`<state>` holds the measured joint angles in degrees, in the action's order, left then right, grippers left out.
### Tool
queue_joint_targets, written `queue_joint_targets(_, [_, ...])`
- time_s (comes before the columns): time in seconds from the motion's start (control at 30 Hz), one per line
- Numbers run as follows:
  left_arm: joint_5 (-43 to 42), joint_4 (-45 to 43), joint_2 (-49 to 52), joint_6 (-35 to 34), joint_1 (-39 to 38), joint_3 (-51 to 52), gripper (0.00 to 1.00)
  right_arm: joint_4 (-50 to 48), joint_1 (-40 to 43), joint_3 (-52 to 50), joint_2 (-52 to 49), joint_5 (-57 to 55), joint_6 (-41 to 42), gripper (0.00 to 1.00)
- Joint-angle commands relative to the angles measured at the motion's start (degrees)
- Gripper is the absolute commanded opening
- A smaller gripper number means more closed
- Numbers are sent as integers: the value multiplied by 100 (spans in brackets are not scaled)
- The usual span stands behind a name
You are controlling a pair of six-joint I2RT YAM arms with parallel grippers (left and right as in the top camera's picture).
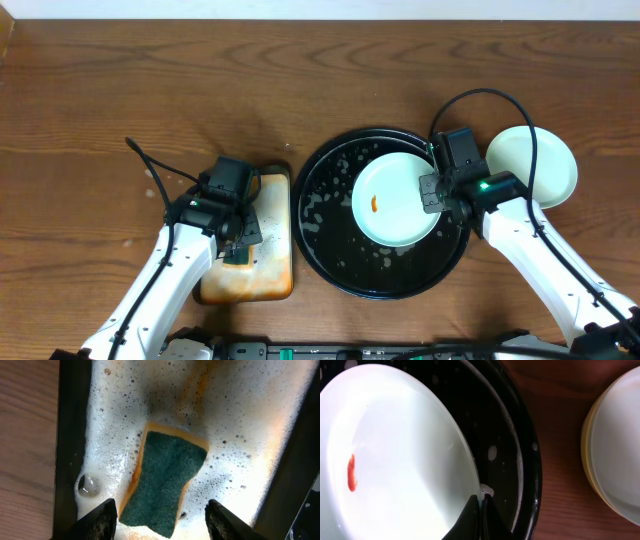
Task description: Clean dirty plates on tray and stack at the side
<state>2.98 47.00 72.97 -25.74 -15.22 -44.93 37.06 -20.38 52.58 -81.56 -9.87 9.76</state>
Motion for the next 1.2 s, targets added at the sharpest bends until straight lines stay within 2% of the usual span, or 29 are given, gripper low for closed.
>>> queue_joint_targets(0.0, [48, 52, 0, -52, -13, -105, 59, 39, 4, 72, 76, -15, -83, 1])
queue_joint_targets(0.23, [50, -107, 190, -52, -13, 15, 59, 92, 4, 72, 76, -15, -83, 1])
queue_joint_targets(0.67, [74, -546, 1720, 26, -13, 122, 57, 236, 4, 72, 76, -15, -83, 1])
queue_joint_targets(0.7, [74, -627, 1805, 72, -13, 122, 53, 234, 4, 72, 76, -15, -83, 1])
queue_joint_targets(0.8, [70, -793, 1950, 144, -13, 122, 22, 245, 4, 72, 76, -13, -81, 1])
queue_joint_targets(0.83, [68, -798, 1952, 144, -13, 122, 19, 260, 4, 72, 76, -4, -81, 1])
queue_joint_targets(0.87, [68, -793, 1945, 146, -13, 118, 11, 269, 4, 72, 76, 11, -83, 1])
queue_joint_targets(0.93, [68, -763, 1910, 146, -13, 103, 8, 280, 4, 72, 76, 28, -83, 1])
queue_joint_targets(1.17, [66, -321, 1624, 195, -13, -243, 8, 260, 4, 72, 76, 26, -83, 1])
